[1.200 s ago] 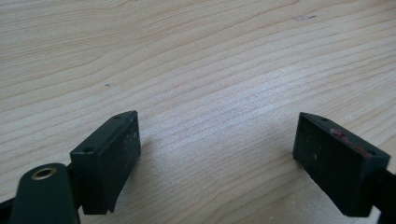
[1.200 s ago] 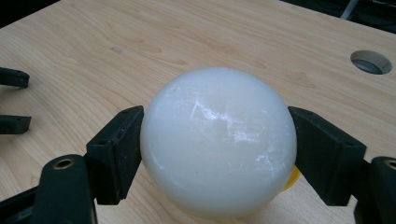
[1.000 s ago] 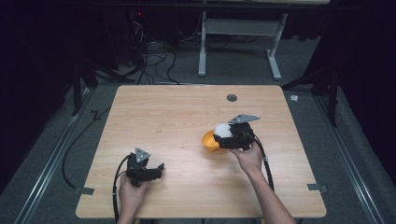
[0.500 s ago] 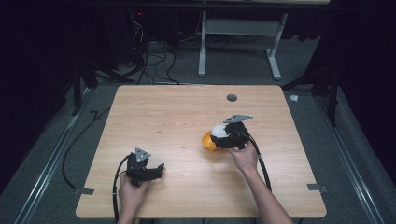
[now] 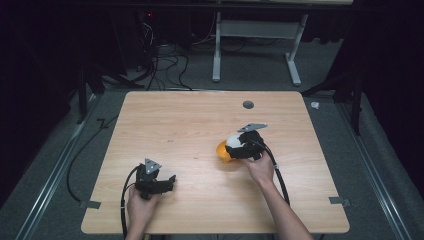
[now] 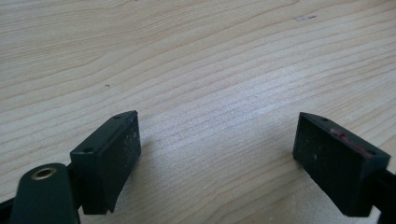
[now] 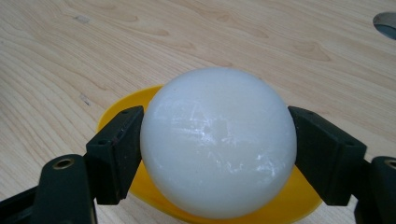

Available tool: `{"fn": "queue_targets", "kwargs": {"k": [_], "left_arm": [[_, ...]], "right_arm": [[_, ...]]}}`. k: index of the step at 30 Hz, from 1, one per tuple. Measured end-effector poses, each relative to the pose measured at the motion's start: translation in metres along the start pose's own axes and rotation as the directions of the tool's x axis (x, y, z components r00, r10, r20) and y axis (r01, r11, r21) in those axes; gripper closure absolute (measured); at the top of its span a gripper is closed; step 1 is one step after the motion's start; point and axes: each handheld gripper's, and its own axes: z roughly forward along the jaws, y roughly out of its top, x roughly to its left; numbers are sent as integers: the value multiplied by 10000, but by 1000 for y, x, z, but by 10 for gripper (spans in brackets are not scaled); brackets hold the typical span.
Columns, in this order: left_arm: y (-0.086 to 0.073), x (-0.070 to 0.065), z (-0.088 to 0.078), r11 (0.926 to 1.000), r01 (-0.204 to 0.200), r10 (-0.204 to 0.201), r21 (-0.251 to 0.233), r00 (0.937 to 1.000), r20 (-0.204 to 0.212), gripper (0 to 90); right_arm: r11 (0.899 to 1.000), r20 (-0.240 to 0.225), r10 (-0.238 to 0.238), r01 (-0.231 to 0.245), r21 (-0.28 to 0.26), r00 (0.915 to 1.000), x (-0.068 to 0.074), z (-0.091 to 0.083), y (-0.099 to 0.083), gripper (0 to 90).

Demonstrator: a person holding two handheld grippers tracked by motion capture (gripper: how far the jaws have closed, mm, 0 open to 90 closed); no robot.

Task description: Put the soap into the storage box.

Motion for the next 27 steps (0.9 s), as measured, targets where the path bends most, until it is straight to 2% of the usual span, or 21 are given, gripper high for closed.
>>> {"fn": "queue_targets", "kwargs": {"k": [9,22,27], "left_arm": [[0,0,0,10000,3,-3,-1,10000,-1,154],[0,0,0,10000,2,-2,1,10000,2,154],[0,0,0,10000,-5,6,2,10000,-3,155]], "right_arm": [[9995,1,87,-87,294,10000,-2,6,-2,232],[9980,-74,-74,79,628,9999,1,11,-3,228],[9999,-221,62,-64,-78,9997,0,1,0,240]]}}
